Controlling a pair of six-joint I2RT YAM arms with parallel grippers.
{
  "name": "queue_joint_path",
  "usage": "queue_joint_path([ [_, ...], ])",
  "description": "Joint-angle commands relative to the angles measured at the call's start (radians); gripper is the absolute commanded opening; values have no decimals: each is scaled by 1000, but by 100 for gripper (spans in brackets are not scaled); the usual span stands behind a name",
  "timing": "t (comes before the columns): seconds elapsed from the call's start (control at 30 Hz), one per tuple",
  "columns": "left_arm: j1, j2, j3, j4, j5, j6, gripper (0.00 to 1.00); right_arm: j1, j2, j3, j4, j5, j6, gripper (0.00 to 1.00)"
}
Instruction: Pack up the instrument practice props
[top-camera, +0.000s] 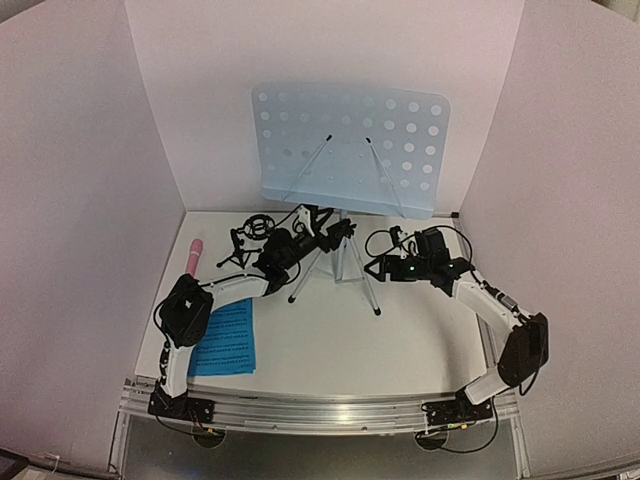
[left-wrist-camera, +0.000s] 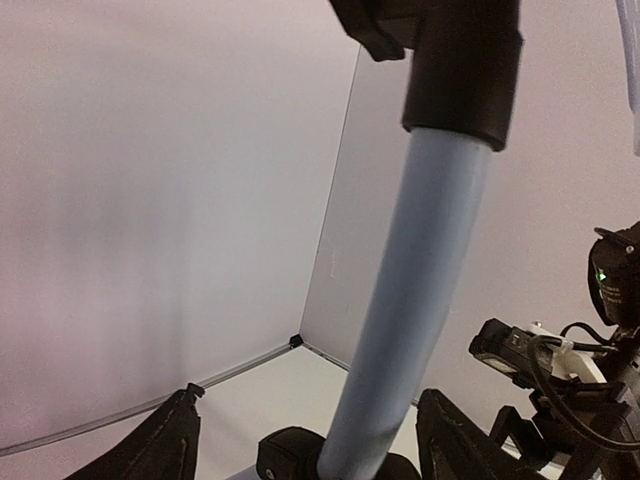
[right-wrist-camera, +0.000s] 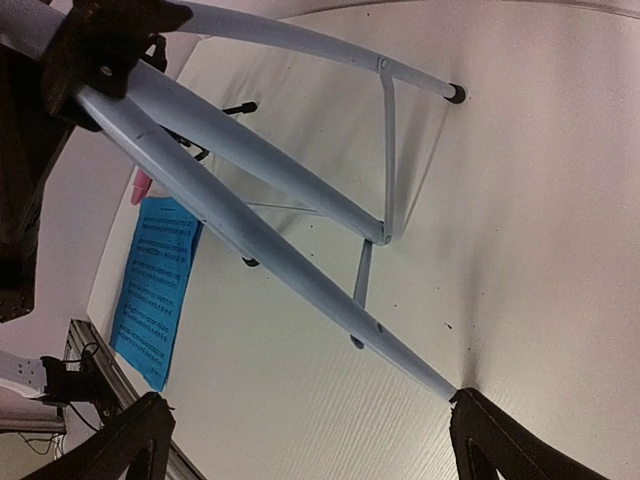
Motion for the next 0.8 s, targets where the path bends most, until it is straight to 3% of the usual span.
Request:
queue_joint_path([
  [0.0, 6, 39, 95, 66, -5, -2, 65, -8, 20, 54, 31, -55, -36, 95],
  [0.3, 6, 61, 136, 84, 62, -8, 46, -34, 45, 77, 34, -94, -51, 95],
  [0.5, 9, 21, 93, 92, 75, -12, 18, -58, 105, 153, 34, -165, -41, 94],
  [0.63, 15, -4, 67, 87, 100, -21, 1, -73, 151, 244, 29, -160, 197, 87],
  [0.77, 20, -8, 48, 108, 161, -25, 0, -83, 167, 292, 27, -192, 478, 79],
])
